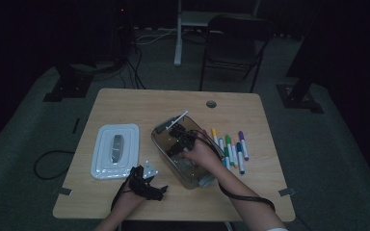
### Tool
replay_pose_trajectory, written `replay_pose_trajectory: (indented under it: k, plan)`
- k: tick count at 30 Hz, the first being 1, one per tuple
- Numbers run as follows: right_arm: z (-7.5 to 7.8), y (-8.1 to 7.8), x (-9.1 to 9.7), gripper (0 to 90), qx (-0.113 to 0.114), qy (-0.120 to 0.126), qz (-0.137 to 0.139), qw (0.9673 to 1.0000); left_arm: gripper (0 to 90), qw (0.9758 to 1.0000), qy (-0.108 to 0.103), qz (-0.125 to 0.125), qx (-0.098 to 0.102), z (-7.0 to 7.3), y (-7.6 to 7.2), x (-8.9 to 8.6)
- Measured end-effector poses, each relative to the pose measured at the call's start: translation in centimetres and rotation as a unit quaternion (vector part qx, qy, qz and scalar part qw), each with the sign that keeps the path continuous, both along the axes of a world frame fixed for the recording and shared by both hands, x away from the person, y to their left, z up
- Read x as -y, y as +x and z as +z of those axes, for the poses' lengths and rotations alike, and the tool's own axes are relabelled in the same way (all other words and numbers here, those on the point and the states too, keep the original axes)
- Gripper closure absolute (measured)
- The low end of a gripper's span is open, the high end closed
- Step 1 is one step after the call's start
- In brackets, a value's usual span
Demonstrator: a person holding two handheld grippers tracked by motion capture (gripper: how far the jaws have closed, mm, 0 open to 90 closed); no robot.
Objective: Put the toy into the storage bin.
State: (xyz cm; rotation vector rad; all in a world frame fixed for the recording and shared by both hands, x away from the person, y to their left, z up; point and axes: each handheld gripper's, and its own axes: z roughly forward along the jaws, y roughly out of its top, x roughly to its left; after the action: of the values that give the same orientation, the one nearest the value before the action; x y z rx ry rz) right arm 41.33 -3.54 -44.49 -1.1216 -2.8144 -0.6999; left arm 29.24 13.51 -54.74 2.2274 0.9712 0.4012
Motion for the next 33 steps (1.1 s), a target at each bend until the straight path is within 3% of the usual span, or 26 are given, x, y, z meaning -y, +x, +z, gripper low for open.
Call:
replay_pose_trajectory:
  k: [2,4,6,10,11,14,16,18,22,25,27,28,29,31,33]
  plan:
    - [0.9,-0.2,0.7,50.2,0.013,0.015,-0.007,0.9998,0.4,1.0,0.0,0.0,0.0,0.0,0.0,0.0]
    - [2.0,-0.7,1.5,47.9,0.049,0.027,-0.009,0.9984,0.4,1.0,0.0,0.0,0.0,0.0,0.0,0.0]
    - [3.0,-1.2,2.5,47.5,0.089,0.034,-0.024,0.9952,0.4,1.0,0.0,0.0,0.0,0.0,0.0,0.0]
    - [4.7,-1.9,5.0,34.5,0.147,0.057,-0.053,0.9861,0.4,1.0,0.0,0.0,0.0,0.0,0.0,0.0]
    - [5.1,-2.0,5.7,30.3,0.158,0.067,-0.064,0.9831,0.4,1.0,0.0,0.0,0.0,0.0,0.0,0.0]
    - [6.0,-2.0,7.8,17.9,0.195,0.06,-0.097,0.9741,0.4,1.0,0.0,0.0,-0.001,0.0,0.0,0.0]
    - [6.3,-2.1,9.0,13.2,0.225,0.038,-0.117,0.9666,0.4,1.0,0.0,0.0,0.0,0.0,0.0,0.0]
    - [6.5,-2.2,10.4,11.8,0.246,0.035,-0.137,0.9589,0.4,1.0,0.0,0.0,0.0,0.0,0.0,0.0]
    - [6.2,-2.1,13.4,11.8,0.268,0.021,-0.18,0.9461,0.4,1.0,-0.001,0.001,0.001,0.0,0.0,0.0]
    - [6.0,-2.2,15.6,13.7,0.268,0.043,-0.214,0.9382,0.4,1.0,0.0,0.0,0.001,0.0,0.0,0.0]
    - [5.8,-2.2,17.0,17.9,0.263,0.065,-0.228,0.935,0.4,1.0,0.001,-0.001,0.0,0.0,0.0,0.0]
    - [5.6,-2.3,17.8,19.5,0.263,0.079,-0.24,0.9313,0.4,1.0,0.001,-0.001,0.0,0.0,0.0,0.0]
    - [5.4,-2.3,18.6,21.9,0.264,0.097,-0.257,0.9245,0.4,1.0,0.001,-0.001,0.0,0.0,0.0,0.0]
    - [5.1,-2.4,19.9,21.1,0.275,0.091,-0.273,0.9174,0.4,1.0,0.001,-0.001,0.0,0.0,0.0,0.0]
    - [4.6,-2.5,21.2,19.0,0.289,0.094,-0.305,0.9025,0.4,1.0,0.001,0.0,0.0,0.0,0.0,0.0]
